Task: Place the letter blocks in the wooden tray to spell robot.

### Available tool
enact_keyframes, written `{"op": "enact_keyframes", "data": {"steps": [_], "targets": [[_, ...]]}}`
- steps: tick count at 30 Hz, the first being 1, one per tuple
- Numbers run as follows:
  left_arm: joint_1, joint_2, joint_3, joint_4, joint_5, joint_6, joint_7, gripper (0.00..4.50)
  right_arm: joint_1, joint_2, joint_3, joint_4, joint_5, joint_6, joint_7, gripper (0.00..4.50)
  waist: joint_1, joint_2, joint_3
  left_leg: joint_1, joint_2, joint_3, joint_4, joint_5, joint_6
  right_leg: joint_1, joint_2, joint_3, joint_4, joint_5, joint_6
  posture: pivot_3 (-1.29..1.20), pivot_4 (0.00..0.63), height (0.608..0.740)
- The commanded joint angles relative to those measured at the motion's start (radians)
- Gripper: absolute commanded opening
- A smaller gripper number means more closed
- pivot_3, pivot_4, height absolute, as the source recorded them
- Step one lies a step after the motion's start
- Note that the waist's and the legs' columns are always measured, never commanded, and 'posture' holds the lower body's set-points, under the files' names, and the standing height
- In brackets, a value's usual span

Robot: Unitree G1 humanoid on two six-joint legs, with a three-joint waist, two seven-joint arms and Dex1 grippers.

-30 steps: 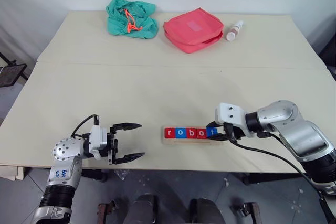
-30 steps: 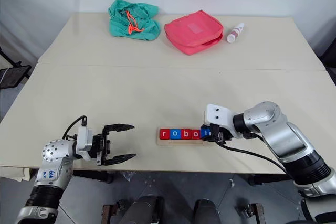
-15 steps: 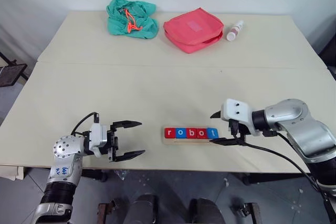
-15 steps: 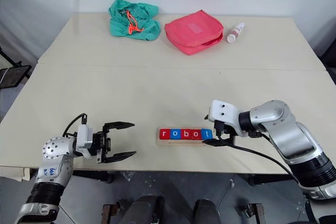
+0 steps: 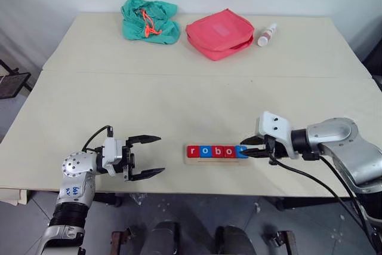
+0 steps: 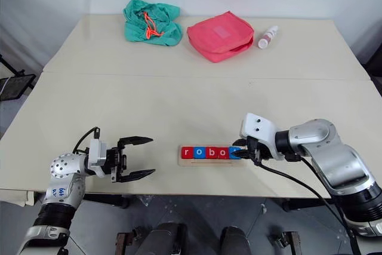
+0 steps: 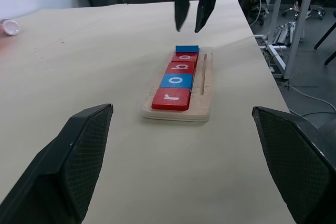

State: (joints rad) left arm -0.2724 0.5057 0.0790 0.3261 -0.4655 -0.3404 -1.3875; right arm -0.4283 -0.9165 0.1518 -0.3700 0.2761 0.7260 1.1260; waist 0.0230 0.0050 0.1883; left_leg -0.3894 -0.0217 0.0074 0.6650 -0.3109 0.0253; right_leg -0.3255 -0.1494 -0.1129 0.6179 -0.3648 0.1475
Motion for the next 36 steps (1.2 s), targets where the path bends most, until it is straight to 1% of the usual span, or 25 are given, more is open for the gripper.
{"op": "enact_keyframes", "data": {"steps": [1,8,22,26,30,32,35,36], "targets": [[0.006,0.003,0.010,-0.021,-0.007,-0.012,-0.002,4.50,0.010,0.000,0.008,-0.053,0.015,0.010,-0.011,0.01,0.000,0.000,0.000,0.000,0.000,0.000,0.000,0.000,0.000,0.000,0.000,0.000,0.000,0.000,0.000,0.00,0.150,0.740],[0.020,0.009,0.013,-0.039,-0.009,-0.006,0.004,4.50,-0.007,0.033,0.041,-0.014,-0.003,-0.003,-0.042,0.01,-0.001,0.000,0.000,0.000,0.000,0.000,0.000,0.000,0.000,0.000,0.000,0.000,0.000,0.000,0.000,0.00,0.150,0.740],[0.018,0.013,0.013,-0.034,-0.008,-0.008,0.007,4.50,-0.006,0.022,0.062,0.023,-0.038,-0.033,-0.052,0.01,-0.001,0.000,0.000,0.000,0.000,0.000,0.000,0.000,0.000,0.000,0.000,0.000,0.000,0.000,0.000,0.00,0.150,0.740],[0.011,0.013,0.012,-0.028,-0.007,-0.010,0.004,4.50,-0.031,0.043,0.009,-0.024,0.018,0.014,-0.062,0.01,-0.002,0.000,0.000,0.000,0.000,0.000,0.000,0.000,0.000,0.000,0.000,0.000,0.000,0.000,0.000,0.00,0.150,0.740],[0.010,0.012,0.012,-0.028,-0.008,-0.008,0.003,4.50,-0.011,0.054,-0.068,-0.052,0.094,0.019,-0.059,0.01,0.000,0.000,0.000,0.000,0.000,0.000,0.000,0.000,0.000,0.000,0.000,0.000,0.000,0.000,0.000,0.00,0.150,0.740],[0.013,0.013,0.015,-0.032,-0.009,-0.004,0.011,4.50,0.022,0.054,-0.128,-0.043,0.131,-0.017,-0.049,0.01,0.002,0.000,0.000,0.000,0.000,-0.001,0.000,0.000,0.000,0.000,0.000,0.000,0.000,0.000,0.000,0.00,0.150,0.740],[0.016,0.021,0.026,-0.039,0.004,0.012,0.052,4.50,0.089,0.036,-0.203,0.014,0.132,-0.154,-0.008,0.01,0.003,0.000,0.000,0.000,-0.001,-0.001,0.000,0.000,0.000,0.001,0.000,0.000,0.000,0.000,0.000,0.00,0.150,0.740],[0.015,0.032,0.026,-0.035,0.030,0.011,0.078,4.50,0.119,0.022,-0.228,0.065,0.126,-0.229,0.035,0.17,0.003,0.000,0.000,0.000,-0.001,-0.001,0.000,0.000,0.000,0.001,0.000,0.000,0.000,0.000,0.000,0.00,0.150,0.740]]}}
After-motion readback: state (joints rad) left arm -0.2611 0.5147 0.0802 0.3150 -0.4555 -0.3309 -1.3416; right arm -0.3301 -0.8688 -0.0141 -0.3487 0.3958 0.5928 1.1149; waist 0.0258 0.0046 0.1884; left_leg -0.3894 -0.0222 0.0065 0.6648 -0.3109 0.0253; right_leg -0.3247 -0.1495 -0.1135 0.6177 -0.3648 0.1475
